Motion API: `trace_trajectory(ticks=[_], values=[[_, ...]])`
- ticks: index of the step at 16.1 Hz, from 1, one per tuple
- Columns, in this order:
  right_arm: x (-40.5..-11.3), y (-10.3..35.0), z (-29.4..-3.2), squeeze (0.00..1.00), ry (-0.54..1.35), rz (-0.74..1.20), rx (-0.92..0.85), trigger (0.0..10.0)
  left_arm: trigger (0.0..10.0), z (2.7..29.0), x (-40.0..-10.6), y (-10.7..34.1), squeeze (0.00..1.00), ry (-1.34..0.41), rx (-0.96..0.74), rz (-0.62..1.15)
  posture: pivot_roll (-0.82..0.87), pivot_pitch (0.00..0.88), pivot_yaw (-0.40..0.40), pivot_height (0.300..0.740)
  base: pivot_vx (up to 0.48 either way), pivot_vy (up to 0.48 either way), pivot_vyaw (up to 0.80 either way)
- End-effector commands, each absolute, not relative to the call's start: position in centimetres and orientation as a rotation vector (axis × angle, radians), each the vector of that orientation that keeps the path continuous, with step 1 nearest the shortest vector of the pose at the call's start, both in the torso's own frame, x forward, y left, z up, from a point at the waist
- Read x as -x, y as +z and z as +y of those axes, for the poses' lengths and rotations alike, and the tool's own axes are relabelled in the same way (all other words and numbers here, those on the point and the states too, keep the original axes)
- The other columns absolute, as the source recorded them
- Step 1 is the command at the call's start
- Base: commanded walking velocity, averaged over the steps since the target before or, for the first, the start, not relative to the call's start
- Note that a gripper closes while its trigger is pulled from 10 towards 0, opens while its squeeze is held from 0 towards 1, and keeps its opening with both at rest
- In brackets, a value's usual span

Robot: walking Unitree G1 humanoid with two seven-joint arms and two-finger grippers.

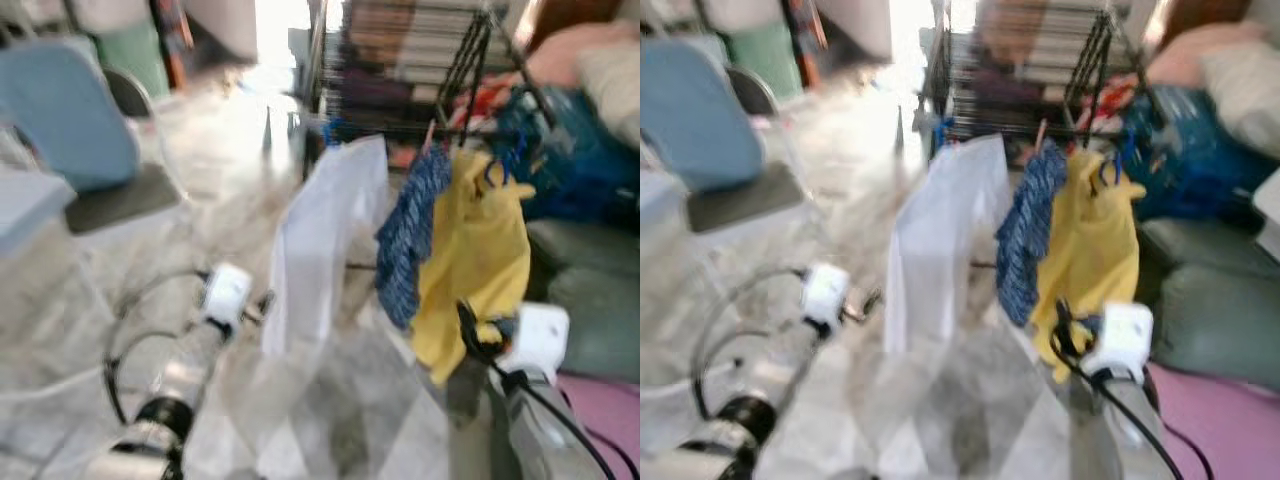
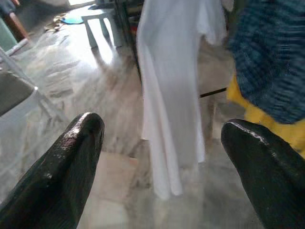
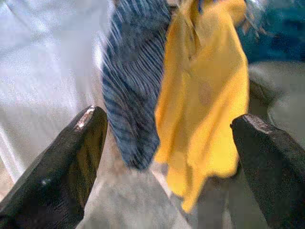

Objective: Hang hanger

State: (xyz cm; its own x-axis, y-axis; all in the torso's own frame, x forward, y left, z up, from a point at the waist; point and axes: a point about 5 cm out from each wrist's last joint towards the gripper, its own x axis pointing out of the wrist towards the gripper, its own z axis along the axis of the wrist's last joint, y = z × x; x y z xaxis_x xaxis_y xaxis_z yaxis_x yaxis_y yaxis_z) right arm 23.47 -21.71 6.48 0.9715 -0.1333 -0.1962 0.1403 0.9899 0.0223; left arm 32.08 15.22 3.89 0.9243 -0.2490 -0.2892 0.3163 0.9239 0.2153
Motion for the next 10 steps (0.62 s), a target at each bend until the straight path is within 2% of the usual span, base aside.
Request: trace_trajectory(ticks=[1, 3, 7, 10], values=[[-23.5, 6.0, -21.5, 0.0, -0.138, 0.201, -0.061, 10.0, 10.0, 15.6, -32.2, 4.1, 0.0, -0.31, -0.303, 0.25, 0.09, 0.0, -0.068, 0.74, 0.0, 0.0, 0.0], [-23.6, 5.4, -21.0, 0.0, -0.138, 0.206, -0.098, 10.0, 10.0, 15.9, -31.8, 3.4, 0.0, -0.312, -0.325, 0.285, 0.1, 0.0, -0.076, 0.74, 0.0, 0.0, 0.0], [-23.4, 4.9, -19.6, 0.0, -0.127, 0.181, -0.159, 10.0, 10.0, 17.5, -30.5, 1.7, 0.0, -0.189, -0.234, 0.355, 0.09, 0.0, -0.087, 0.74, 0.0, 0.0, 0.0], [-23.2, 4.9, -19.8, 0.0, -0.132, 0.172, -0.177, 10.0, 10.0, 17.1, -30.2, 1.7, 0.0, -0.202, -0.21, 0.328, 0.1, 0.0, -0.113, 0.74, 0.0, 0.0, 0.0]])
